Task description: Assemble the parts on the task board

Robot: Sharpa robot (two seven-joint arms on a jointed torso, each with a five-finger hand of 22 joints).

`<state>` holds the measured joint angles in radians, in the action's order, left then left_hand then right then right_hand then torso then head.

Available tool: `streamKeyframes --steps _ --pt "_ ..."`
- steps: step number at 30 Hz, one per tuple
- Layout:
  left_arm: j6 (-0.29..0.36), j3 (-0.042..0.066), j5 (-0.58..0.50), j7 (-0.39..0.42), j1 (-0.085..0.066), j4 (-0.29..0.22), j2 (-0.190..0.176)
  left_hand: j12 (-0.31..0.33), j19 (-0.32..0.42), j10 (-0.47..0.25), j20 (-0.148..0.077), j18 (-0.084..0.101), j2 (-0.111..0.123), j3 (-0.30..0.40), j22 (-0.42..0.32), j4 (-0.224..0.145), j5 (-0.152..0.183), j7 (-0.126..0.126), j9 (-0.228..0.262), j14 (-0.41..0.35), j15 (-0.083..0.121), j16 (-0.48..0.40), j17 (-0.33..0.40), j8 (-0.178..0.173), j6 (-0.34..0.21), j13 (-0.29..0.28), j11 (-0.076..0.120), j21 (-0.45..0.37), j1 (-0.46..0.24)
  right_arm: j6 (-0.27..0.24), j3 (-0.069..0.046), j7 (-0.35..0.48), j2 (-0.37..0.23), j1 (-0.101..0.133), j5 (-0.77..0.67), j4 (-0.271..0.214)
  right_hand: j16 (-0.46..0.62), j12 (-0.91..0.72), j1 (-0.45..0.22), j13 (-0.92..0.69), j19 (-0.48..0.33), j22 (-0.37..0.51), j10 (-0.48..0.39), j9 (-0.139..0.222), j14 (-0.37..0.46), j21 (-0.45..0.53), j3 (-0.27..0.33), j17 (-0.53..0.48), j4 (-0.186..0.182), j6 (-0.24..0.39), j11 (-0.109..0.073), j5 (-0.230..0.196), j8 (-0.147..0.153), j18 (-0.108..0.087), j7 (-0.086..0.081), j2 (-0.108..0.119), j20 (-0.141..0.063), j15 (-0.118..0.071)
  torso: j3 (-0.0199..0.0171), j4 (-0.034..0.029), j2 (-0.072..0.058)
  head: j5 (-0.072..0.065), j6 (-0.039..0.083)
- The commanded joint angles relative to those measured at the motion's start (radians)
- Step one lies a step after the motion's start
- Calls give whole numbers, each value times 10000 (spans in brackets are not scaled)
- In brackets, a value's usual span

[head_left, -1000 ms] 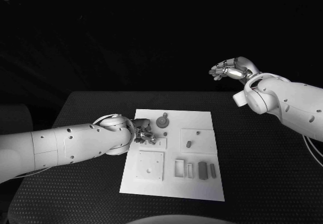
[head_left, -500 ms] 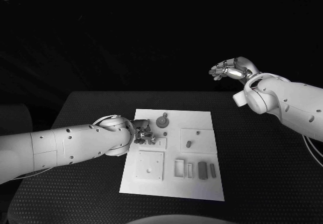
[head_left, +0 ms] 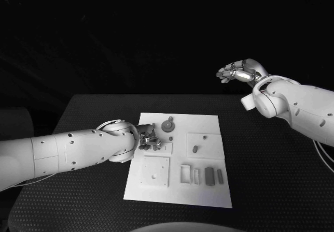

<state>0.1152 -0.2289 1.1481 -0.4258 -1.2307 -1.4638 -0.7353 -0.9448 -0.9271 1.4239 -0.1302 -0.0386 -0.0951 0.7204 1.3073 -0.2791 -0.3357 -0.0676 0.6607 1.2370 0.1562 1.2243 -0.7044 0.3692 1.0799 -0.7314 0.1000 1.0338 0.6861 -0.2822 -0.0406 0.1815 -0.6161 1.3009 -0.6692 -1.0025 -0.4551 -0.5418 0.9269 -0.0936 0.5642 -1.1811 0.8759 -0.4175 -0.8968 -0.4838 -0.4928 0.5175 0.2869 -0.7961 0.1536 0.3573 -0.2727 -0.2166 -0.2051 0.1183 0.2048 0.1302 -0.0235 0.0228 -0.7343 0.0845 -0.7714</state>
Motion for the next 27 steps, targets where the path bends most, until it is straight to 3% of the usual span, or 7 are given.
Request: streamKeyframes --steps 1,15,17,18,20,27 --pt "-521 -105 -226 -40 155 -91 57 -46 85 -213 -1219 -29 -86 94 162 -60 -6 759 -15 -57 47 68 16 -9 1552 -13 186 59 -1 124 -5 56 -4 -4 34 -12 70 51 -25 14 -55 -11 66 13 -21 36 39 -9 -8 71 6 65 -55 109 -49 -68 43 62 -4 4 -4 10 7" --pt "-449 -103 -136 -36 154 44 106 -58 53 -198 -1225 -49 -28 192 155 -40 64 768 0 -42 51 114 78 -4 1575 -11 194 94 25 133 -5 56 30 -14 35 17 80 59 -44 38 -56 -25 74 22 -22 52 42 -15 -10 71 7 123 -59 109 -48 -72 45 64 -4 7 -2 8 15" --pt "-512 -103 -143 -38 154 47 119 -59 50 -197 -1223 -48 -27 192 153 -29 115 767 2 -43 50 118 88 -4 1576 -11 194 97 16 143 -5 53 32 -15 35 18 80 59 -44 38 -56 -25 74 22 -22 53 42 -15 -10 71 7 124 -59 109 -48 -72 45 64 -2 11 -5 10 17" --pt "-553 -103 -150 -39 153 51 128 -62 44 -190 -1220 -51 -19 181 146 9 370 770 8 -44 48 131 115 -2 1583 -7 188 102 -18 143 -5 51 33 -16 35 20 83 61 -43 42 -58 -27 74 24 -19 56 41 -17 -8 72 6 134 -59 109 -49 -72 44 65 -3 11 -6 8 15" --pt "-637 -102 -159 -49 153 69 152 -68 41 -180 -1216 -53 -7 182 138 49 497 769 17 -38 48 153 142 6 1601 -2 194 105 -48 149 -5 45 34 -16 35 20 87 62 -43 47 -61 -29 75 25 -16 61 40 -19 -5 73 6 144 -59 110 -48 -71 45 66 -4 18 -8 9 2" --pt "-842 -102 -164 -88 151 89 200 -83 44 -166 -1208 -56 -52 188 131 120 601 776 29 -32 39 193 181 14 1620 3 199 109 -105 156 -5 45 42 -16 35 22 98 67 -39 60 -71 -35 78 30 -6 75 37 -24 0 74 6 168 -61 111 -48 -68 45 71 -9 12 -4 -11 0"
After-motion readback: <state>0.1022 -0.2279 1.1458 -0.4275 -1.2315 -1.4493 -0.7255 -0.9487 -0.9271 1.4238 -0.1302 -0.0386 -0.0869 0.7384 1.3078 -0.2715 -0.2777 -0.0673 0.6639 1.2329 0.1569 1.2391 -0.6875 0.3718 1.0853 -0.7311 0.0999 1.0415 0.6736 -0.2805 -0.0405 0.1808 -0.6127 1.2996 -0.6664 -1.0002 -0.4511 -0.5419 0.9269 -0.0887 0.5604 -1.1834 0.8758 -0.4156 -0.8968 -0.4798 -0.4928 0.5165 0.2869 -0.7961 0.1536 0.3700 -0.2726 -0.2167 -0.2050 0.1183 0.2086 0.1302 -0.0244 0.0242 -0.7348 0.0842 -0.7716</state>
